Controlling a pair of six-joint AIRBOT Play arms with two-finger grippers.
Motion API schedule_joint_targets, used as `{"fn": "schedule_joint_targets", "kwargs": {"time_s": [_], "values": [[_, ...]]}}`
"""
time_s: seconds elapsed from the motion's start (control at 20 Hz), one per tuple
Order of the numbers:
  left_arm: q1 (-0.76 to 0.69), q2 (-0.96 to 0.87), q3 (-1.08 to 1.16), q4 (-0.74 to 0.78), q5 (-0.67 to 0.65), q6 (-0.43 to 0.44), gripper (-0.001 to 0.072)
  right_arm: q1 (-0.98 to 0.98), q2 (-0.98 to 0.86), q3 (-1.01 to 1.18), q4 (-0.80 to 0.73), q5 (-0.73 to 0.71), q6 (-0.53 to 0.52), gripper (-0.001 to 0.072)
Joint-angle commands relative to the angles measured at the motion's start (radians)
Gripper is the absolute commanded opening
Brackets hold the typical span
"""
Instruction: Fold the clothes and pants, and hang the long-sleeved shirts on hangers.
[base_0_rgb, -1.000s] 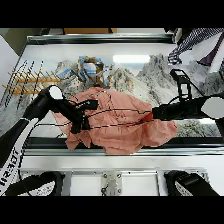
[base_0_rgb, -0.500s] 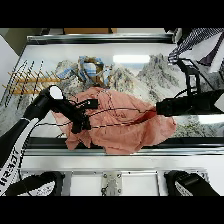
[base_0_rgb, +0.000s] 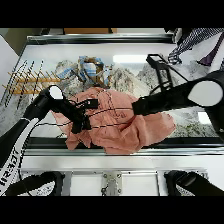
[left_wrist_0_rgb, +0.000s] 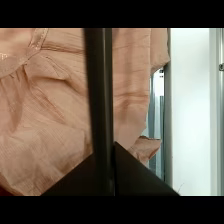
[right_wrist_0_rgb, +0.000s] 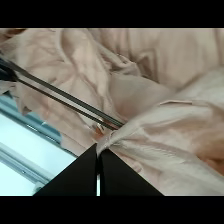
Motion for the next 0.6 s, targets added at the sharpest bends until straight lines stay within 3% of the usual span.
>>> {"fn": "schedule_joint_targets", "kwargs": {"time_s": [0.0, 0.55], "values": [[-0.001, -0.001, 0.001, 0.0, -0.001, 0.0, 0.0006, 0.114, -0.1, 0.076, 0.004, -0.063, 0.006, 0.0008], [-0.001, -0.001, 0.001, 0.0, -0.002, -0.002, 0.0007, 0.206, -0.211, 0.143, 0.004, -0.135, 0.006, 0.0009]]}}
